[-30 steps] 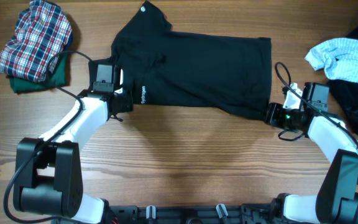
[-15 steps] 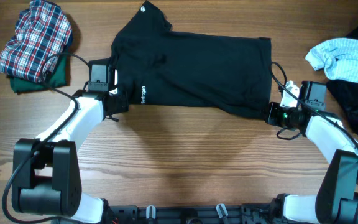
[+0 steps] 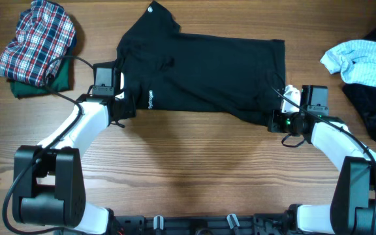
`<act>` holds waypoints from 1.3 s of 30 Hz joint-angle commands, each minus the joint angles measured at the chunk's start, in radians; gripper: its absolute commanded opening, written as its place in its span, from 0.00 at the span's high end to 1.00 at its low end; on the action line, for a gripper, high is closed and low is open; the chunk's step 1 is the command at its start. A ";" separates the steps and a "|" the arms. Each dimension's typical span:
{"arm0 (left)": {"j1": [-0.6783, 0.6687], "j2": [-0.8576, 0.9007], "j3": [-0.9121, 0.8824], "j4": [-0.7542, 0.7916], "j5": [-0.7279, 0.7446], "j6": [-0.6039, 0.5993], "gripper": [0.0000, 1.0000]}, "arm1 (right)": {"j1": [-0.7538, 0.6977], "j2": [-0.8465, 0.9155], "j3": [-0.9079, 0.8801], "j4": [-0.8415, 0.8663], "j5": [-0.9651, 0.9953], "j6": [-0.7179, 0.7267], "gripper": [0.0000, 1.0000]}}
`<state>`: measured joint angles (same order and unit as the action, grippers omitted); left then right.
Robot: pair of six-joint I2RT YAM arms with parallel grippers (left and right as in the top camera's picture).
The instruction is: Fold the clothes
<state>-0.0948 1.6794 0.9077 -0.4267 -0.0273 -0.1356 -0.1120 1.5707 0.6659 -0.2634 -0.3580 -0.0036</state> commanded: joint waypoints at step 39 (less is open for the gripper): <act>0.209 -0.172 -0.005 -0.252 -0.138 -0.055 0.96 | -0.203 -0.013 0.220 -0.437 0.077 0.094 0.96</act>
<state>0.1047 1.5173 0.9066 -0.6651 -0.1627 -0.1711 -0.3084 1.5707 0.8680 -0.7086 -0.3164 0.0784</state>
